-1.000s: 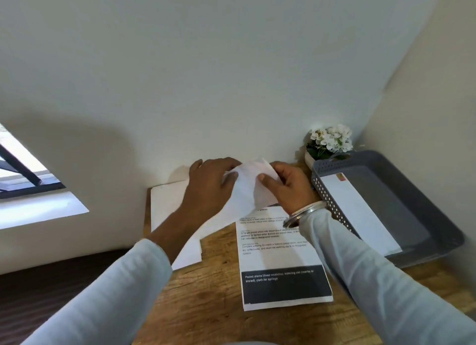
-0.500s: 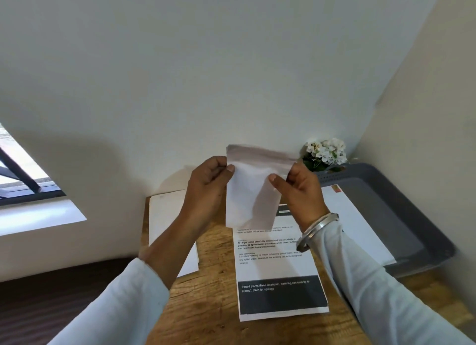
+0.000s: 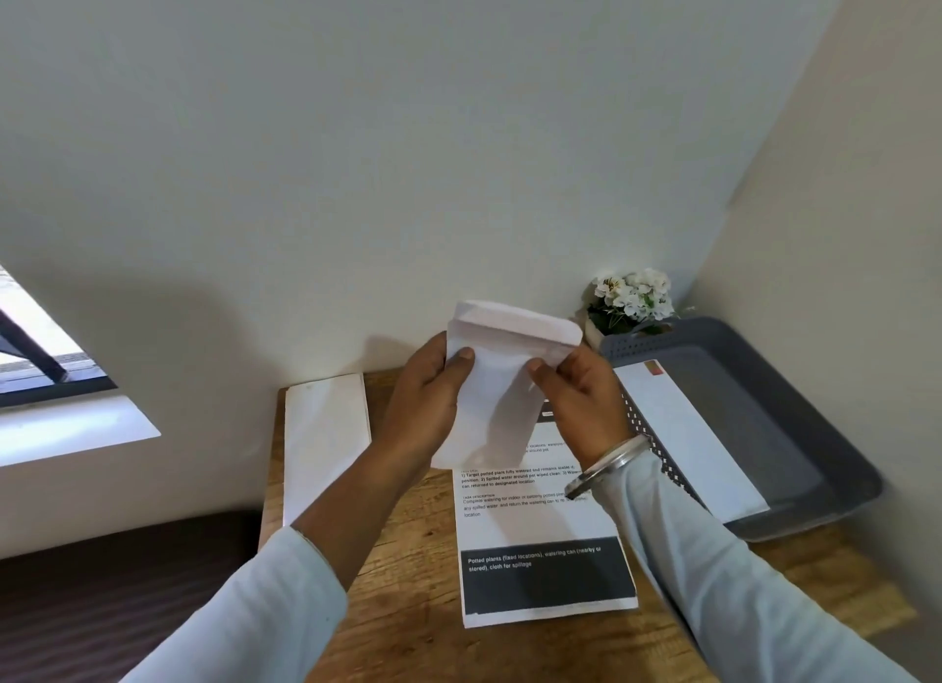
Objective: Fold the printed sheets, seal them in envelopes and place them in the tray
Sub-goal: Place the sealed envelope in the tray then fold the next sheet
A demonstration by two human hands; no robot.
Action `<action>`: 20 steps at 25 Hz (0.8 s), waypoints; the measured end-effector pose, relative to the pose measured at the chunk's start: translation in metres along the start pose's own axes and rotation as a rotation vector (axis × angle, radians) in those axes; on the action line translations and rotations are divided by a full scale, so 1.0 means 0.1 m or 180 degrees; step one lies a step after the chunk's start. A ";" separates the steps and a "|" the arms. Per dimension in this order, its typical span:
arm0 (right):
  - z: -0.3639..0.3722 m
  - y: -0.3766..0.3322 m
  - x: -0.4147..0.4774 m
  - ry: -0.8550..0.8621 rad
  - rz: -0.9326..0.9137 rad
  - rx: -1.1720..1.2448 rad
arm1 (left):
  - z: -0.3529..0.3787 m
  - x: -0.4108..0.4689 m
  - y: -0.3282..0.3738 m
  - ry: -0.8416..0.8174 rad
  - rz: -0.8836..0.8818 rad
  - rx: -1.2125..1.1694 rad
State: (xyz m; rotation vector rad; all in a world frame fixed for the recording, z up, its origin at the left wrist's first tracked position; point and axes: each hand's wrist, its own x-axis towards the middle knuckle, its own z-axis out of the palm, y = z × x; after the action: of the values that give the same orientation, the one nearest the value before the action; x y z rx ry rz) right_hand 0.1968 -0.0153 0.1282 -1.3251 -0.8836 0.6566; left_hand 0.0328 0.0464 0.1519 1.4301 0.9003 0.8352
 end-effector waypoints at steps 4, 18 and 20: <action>-0.01 0.02 -0.05 -0.0066 0.0028 0.0024 | -0.02 -0.02 -0.09 0.0105 -0.0013 -0.0084; -0.03 -0.24 0.00 -0.0014 -0.0664 -0.0335 | -0.17 -0.05 0.02 0.0445 0.1211 0.0351; -0.03 -0.27 0.01 -0.0062 -0.0886 -0.0572 | -0.19 -0.03 0.02 0.0361 0.1461 0.0669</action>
State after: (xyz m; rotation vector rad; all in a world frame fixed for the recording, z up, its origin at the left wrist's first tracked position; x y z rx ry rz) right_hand 0.1981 -0.0201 0.1546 -1.3237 -1.1393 0.3802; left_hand 0.0148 0.0522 0.1547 1.8254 0.7697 1.1989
